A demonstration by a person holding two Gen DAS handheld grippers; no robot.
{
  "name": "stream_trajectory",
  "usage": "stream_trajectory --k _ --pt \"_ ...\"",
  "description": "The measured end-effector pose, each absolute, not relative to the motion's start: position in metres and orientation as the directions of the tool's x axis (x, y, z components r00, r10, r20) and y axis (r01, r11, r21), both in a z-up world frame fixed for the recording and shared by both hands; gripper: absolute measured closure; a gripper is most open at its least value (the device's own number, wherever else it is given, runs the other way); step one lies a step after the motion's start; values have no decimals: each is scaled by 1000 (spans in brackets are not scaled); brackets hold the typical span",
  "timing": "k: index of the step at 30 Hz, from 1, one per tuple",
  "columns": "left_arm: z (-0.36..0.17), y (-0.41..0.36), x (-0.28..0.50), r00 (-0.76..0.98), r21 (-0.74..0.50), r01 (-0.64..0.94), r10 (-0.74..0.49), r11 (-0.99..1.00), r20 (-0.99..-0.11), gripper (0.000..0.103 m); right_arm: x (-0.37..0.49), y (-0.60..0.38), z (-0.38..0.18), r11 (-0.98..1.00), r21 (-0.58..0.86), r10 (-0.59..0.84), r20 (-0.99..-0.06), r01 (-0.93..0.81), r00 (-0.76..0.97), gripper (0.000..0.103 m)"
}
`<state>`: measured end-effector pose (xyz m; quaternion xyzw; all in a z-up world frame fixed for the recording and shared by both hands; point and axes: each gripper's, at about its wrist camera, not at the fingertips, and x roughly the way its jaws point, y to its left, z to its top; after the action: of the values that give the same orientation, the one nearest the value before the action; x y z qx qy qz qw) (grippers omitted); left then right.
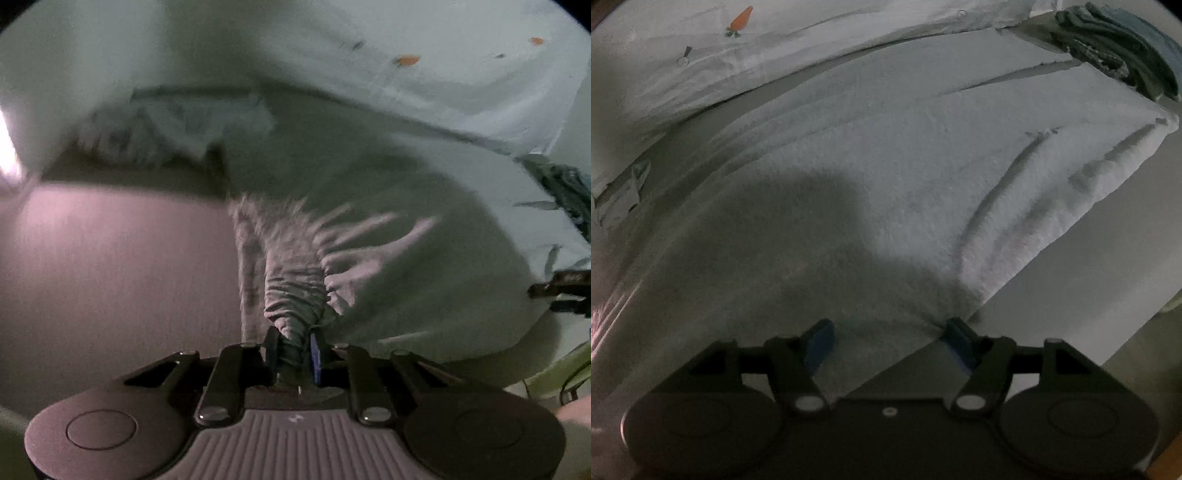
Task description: Fold clothes
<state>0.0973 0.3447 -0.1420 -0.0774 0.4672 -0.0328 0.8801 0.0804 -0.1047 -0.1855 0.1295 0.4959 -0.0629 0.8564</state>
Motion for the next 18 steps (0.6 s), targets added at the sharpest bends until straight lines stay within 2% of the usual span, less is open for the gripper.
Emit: stream_trajectory --k 2,7,15,17,18 --pt "-157 348 102 521 -177 -30 -136 984 -843 82 81 -105 -185 959 161 24 -866 232 499 29" --pt "-155 353 103 506 -207 -48 -155 977 -848 81 78 -116 -180 957 187 54 -867 222 496 29" --pt "-156 355 94 475 -219 -96 -149 971 -867 84 79 -173 -173 896 230 1 -857 381 515 29" --pt "-156 353 94 467 -204 -121 -126 971 -875 81 80 -201 -172 870 237 -28 -852 432 523 29" --pt "-156 353 95 461 -197 -140 -113 970 -880 76 80 -216 -171 857 239 -44 -849 457 526 29"
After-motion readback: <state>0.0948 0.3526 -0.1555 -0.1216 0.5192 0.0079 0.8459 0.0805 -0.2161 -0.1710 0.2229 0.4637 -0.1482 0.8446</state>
